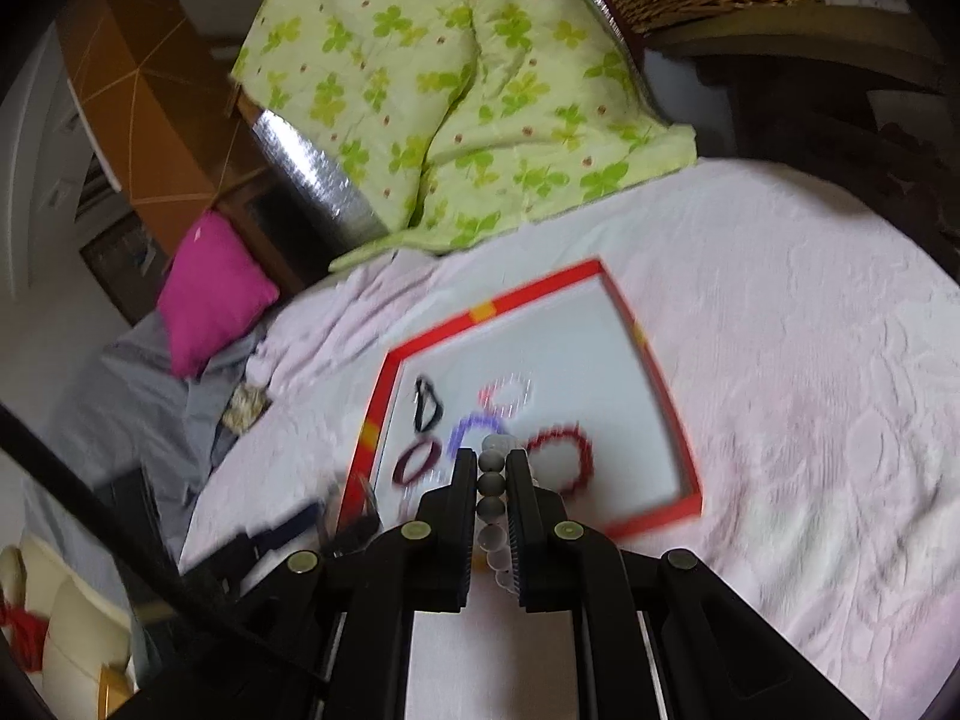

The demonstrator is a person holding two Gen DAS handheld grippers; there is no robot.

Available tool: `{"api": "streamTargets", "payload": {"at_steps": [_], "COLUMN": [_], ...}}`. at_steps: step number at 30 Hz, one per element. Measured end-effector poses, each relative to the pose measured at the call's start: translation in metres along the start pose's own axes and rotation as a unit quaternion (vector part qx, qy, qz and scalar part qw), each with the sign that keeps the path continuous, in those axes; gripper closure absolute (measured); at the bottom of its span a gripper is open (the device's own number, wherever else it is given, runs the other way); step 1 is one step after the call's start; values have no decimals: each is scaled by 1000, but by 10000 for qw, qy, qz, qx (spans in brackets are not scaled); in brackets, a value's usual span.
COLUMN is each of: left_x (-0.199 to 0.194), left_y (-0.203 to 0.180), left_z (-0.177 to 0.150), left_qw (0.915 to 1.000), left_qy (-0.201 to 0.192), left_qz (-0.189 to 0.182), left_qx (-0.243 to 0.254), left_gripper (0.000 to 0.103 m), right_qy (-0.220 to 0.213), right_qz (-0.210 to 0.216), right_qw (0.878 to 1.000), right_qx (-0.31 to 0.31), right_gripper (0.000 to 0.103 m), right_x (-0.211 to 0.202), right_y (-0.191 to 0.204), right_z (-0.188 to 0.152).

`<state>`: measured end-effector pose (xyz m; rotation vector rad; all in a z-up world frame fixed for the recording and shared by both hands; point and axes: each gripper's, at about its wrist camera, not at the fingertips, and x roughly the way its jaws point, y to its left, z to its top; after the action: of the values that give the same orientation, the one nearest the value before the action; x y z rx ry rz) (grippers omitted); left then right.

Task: Organize jewelry
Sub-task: 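Lift the white bead bracelet with the right gripper while the left carries the bangle over the tray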

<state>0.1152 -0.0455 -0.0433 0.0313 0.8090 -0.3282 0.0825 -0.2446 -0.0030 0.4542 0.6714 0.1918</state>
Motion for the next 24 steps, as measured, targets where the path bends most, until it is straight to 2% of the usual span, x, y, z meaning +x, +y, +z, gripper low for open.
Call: {"api": "streamTargets", "payload": {"at_steps": [6, 11, 17, 24], "left_x": [17, 24, 30, 35], "left_y": [-14, -22, -26, -25], "left_z": [-1, -2, -1, -1], "left_qw": [9998, 9996, 9993, 9992], "left_qy": [179, 227, 247, 305], "left_qz": [-46, -1, 66, 91], "left_qx": [103, 171, 256, 233], "left_gripper": [40, 40, 40, 40], "right_qy": [-178, -275, -128, -1], "right_qz": [-304, -345, -296, -210], "right_qw": [9993, 9985, 9973, 9951], "right_qx": [118, 328, 663, 966], "right_gripper": [92, 92, 92, 92], "right_x": [28, 61, 96, 118], "right_y": [-6, -17, -29, -39], "right_z": [28, 50, 65, 71]}}
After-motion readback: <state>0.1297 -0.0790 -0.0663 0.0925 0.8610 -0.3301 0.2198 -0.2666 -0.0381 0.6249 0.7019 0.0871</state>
